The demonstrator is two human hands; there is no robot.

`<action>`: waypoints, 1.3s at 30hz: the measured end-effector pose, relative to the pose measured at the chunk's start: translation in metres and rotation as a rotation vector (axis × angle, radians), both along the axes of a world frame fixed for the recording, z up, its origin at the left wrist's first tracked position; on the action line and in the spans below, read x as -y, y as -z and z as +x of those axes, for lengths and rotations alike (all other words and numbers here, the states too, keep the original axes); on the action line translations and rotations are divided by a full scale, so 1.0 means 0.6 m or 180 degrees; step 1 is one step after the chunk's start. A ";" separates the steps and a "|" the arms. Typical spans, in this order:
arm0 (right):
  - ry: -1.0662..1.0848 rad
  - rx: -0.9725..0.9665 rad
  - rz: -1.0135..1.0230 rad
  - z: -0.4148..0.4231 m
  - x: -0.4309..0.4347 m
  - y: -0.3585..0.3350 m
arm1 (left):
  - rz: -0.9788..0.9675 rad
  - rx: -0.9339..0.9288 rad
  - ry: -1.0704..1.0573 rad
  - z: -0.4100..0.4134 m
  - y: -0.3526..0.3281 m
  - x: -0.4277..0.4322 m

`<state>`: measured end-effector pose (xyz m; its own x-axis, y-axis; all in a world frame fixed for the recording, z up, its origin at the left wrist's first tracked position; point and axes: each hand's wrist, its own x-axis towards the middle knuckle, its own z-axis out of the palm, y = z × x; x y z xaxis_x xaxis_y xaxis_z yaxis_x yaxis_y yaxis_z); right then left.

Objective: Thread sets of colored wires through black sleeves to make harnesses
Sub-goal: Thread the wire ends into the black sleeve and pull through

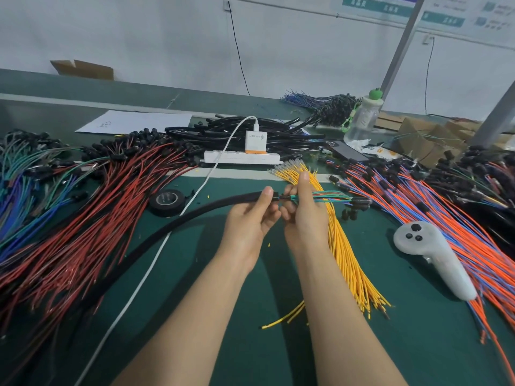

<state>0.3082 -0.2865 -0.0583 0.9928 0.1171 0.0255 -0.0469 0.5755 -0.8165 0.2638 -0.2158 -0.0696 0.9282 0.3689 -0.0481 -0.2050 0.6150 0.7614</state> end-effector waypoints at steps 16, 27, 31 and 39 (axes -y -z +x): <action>-0.0231 -0.0387 0.0717 0.012 0.006 0.003 | -0.0857 -0.0180 -0.0171 0.000 -0.004 -0.013; -0.0032 0.1106 -0.3386 0.006 0.063 -0.030 | -0.0183 0.0002 -0.0597 0.007 -0.001 -0.030; 0.0547 0.2119 -0.3684 -0.002 0.042 -0.029 | -0.0004 -0.0022 -0.0663 0.008 0.001 -0.035; 0.0806 0.2376 -0.4298 -0.002 0.024 -0.014 | 0.0204 0.0058 -0.0676 0.005 0.001 -0.035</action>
